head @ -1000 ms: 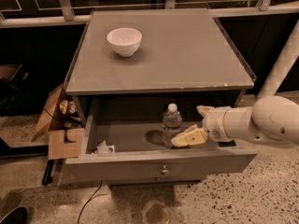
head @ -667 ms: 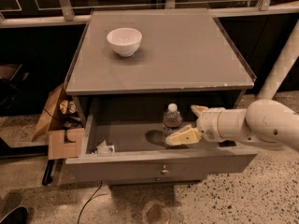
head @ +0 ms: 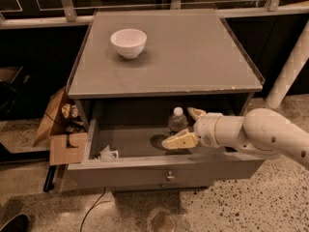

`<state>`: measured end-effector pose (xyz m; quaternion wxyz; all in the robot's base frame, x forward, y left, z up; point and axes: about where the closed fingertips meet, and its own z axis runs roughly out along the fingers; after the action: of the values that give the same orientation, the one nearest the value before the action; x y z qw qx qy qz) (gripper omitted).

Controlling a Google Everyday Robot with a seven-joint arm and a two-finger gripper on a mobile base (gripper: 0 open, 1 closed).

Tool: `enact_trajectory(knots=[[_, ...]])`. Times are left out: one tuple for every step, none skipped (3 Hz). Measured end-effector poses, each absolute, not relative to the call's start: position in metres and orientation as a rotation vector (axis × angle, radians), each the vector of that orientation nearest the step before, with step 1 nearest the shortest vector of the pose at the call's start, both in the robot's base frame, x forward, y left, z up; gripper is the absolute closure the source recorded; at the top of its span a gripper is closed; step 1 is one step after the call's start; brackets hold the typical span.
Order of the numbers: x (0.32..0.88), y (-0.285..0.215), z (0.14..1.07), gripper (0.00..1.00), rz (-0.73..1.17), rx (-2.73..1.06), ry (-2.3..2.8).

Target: Pick water bottle from top drawer and place on counter

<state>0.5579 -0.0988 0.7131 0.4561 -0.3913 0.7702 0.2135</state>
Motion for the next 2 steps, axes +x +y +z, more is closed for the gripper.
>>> enact_trajectory(knots=[[0.5635, -0.0887, 0.7068, 0.1, 0.529, -0.977, 1.857], [0.5711, -0.0822, 0.6976, 0.1, 0.486, -1.006, 1.815]])
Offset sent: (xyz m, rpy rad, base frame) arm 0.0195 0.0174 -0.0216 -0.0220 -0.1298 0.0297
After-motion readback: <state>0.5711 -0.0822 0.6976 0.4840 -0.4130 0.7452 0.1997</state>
